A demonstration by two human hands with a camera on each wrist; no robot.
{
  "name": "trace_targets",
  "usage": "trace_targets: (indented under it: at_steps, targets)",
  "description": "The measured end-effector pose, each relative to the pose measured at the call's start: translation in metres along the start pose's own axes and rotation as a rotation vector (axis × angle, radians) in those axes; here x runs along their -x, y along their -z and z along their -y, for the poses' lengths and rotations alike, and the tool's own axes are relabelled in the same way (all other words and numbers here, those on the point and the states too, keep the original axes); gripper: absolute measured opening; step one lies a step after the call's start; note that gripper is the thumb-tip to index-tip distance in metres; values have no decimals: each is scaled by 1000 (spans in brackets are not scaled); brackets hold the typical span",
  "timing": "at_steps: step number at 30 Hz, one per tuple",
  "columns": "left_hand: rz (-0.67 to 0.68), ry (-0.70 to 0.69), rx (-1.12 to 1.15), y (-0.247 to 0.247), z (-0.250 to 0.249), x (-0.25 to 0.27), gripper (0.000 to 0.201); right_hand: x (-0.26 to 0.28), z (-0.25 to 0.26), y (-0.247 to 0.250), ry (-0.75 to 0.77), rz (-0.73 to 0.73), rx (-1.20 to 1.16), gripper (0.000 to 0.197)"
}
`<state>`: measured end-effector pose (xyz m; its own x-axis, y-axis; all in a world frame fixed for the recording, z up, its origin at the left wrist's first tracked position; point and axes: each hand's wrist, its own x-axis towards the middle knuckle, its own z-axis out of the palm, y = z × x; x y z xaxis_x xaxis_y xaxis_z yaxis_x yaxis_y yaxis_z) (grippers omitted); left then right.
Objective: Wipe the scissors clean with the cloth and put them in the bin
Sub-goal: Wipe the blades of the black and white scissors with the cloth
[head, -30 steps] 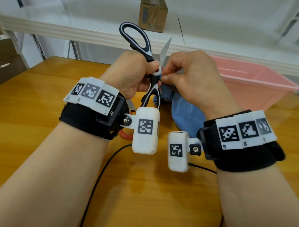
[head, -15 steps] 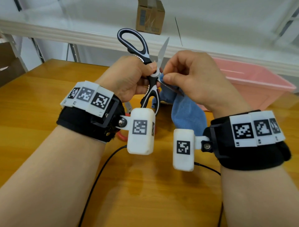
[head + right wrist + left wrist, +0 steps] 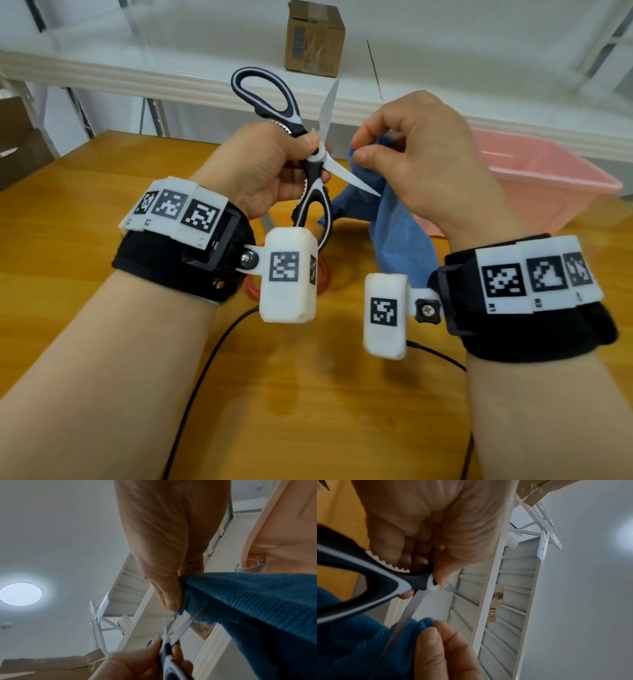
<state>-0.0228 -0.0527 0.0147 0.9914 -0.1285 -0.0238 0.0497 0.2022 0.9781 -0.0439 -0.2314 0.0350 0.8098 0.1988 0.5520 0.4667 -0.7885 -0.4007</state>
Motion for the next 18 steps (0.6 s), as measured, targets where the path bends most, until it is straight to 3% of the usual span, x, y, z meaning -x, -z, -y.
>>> trace_targets:
  at_steps: [5,9,18]
  targets:
    - [-116,-8,202,7,-3,-1,11,-1,-11,15,-66,-189,-61,8]
    - [-121,11,353,8,-2,-1,6,0,2,12,-35,-225,-120,10]
    - [-10,27,261,-7,2,0,14,-1,17,-14,-15,-237,-61,9]
